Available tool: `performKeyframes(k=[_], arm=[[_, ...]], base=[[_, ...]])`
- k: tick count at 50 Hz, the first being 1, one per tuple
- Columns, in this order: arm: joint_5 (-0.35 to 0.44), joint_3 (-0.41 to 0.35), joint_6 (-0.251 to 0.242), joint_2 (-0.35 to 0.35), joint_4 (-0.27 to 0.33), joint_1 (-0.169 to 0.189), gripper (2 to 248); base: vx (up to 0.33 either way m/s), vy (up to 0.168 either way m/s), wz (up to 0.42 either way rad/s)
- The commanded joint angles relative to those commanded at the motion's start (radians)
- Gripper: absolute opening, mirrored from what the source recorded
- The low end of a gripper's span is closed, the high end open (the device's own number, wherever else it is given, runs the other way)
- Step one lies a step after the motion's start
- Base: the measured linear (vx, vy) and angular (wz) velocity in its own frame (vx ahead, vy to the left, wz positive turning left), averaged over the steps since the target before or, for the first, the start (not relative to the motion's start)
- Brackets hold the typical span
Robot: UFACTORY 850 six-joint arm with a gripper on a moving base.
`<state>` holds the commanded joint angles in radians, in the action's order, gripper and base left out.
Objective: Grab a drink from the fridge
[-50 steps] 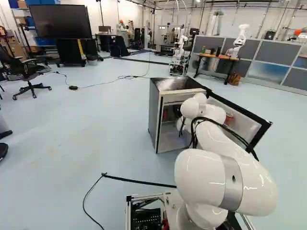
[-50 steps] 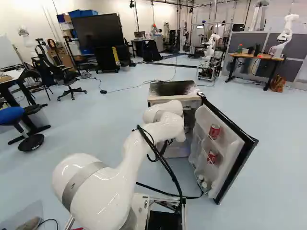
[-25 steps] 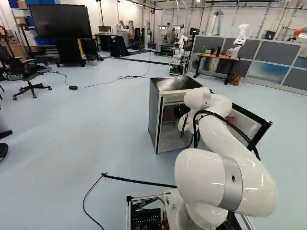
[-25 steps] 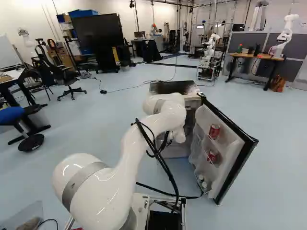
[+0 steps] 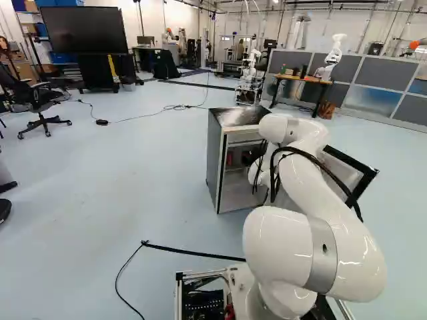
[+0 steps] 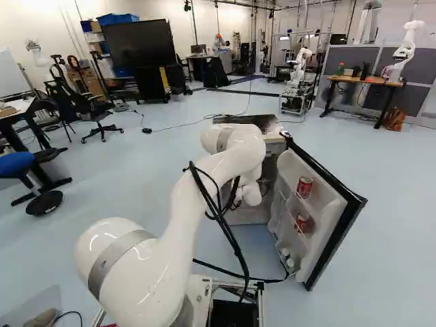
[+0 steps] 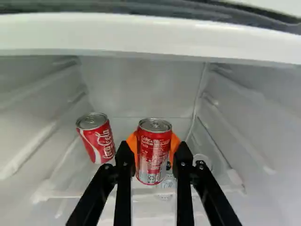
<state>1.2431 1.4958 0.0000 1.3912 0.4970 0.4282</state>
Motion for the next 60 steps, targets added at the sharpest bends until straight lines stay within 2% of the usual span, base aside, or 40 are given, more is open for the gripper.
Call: performKeyframes(k=[46,60], arm=[[0.152,-0.355,0.000,-0.187,0.000,0.009,89],[0.163,-0.458,0.000,-0.247,0.000,0.012,89]], base=[[0.000,0.000,0.000],[0.000,0.000,0.000]])
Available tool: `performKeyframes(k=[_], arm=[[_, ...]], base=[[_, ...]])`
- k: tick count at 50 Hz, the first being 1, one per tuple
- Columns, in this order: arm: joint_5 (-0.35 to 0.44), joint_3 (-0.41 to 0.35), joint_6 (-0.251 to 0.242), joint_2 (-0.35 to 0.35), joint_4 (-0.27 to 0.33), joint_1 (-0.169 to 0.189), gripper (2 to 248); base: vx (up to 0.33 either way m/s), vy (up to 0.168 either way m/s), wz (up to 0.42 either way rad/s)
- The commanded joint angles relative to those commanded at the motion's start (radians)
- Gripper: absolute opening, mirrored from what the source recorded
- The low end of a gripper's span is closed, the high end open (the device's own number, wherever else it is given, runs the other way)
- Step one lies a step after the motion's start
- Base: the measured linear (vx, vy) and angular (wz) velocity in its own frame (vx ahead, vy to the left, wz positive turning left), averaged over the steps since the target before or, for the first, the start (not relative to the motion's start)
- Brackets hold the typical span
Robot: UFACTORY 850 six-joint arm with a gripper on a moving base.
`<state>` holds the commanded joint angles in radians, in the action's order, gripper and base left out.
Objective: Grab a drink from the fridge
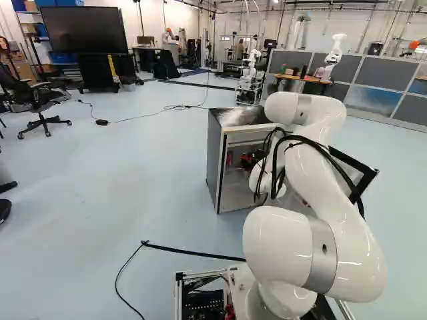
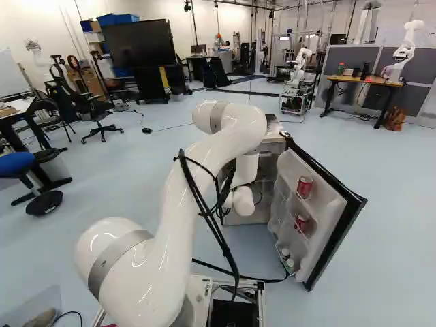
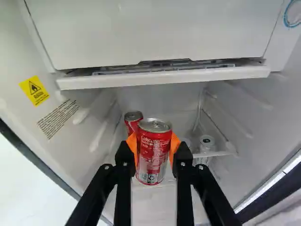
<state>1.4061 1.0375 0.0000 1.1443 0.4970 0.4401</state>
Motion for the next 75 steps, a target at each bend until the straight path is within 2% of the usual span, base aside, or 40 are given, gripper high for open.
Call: performKeyframes(k=[52,75], arm=[[0.000,-0.415,0.000,-0.332,0.000,0.016,89],[0.000,-0.483,0.000,-0.427,0.000,0.021,89]], base=[[0.000,0.000,0.000],[0.000,0.000,0.000]])
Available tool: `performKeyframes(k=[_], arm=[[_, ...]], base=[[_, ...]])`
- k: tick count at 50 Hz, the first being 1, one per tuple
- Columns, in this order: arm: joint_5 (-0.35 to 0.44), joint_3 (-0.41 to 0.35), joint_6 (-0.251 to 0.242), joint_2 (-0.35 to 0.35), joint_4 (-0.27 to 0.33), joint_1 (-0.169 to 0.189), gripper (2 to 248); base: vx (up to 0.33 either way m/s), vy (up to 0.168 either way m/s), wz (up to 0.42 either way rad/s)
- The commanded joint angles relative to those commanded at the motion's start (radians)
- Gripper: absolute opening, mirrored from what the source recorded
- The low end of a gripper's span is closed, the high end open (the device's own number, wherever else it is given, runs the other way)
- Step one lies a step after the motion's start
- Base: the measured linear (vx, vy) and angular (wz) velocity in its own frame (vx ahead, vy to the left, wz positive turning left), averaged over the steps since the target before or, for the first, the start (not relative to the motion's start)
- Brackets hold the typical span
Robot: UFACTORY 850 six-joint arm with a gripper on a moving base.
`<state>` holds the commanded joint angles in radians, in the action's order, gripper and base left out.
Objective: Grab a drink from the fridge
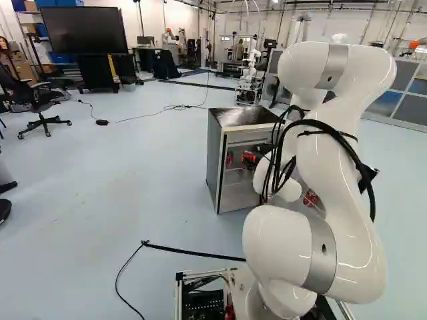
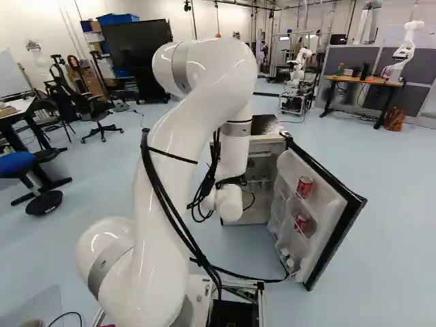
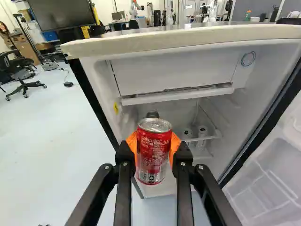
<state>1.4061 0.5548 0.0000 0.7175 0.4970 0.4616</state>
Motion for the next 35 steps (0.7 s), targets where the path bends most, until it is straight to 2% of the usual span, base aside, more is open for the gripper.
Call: performKeyframes(k=[35], arm=[[0.000,-0.063,0.000,-0.129,0.000,0.002,89]], base=[[0.000,0.000,0.000]])
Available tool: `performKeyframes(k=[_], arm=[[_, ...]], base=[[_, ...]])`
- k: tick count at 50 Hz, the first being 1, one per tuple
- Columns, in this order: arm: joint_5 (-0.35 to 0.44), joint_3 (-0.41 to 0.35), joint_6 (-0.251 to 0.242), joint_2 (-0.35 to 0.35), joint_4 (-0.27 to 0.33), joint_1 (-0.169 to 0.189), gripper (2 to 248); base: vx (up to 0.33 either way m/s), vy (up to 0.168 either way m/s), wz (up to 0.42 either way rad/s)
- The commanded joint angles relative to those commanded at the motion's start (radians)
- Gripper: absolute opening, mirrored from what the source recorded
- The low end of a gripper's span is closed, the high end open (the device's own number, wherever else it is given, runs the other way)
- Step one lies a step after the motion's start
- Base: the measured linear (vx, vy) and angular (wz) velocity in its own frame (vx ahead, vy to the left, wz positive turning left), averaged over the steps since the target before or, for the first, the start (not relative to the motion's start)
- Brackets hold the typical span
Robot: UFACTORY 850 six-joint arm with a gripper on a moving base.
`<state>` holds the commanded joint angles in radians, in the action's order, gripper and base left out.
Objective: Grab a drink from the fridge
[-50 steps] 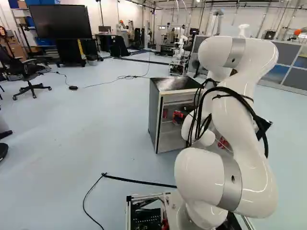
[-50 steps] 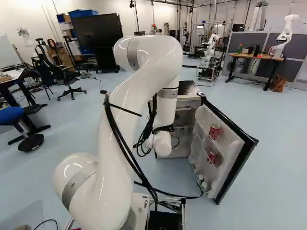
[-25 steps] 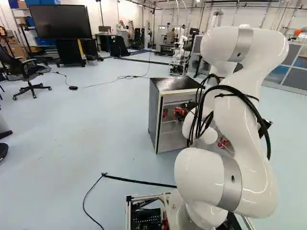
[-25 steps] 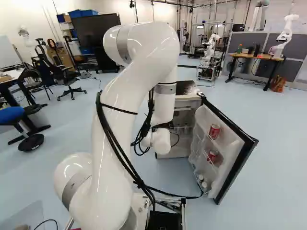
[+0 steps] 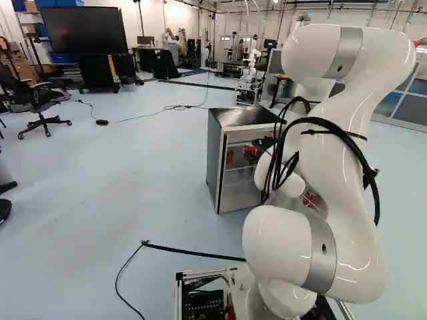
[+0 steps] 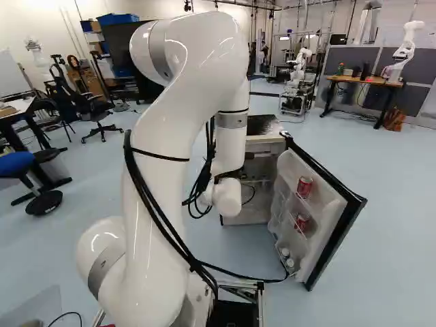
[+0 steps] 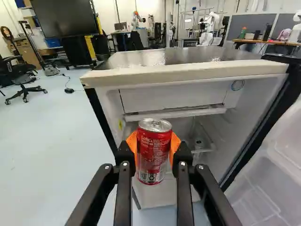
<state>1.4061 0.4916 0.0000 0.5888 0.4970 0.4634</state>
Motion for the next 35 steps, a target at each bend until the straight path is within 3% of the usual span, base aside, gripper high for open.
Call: performKeyframes(k=[35], arm=[[0.000,-0.069,0.000,-0.137,0.000,0.004,89]], base=[[0.000,0.000,0.000]])
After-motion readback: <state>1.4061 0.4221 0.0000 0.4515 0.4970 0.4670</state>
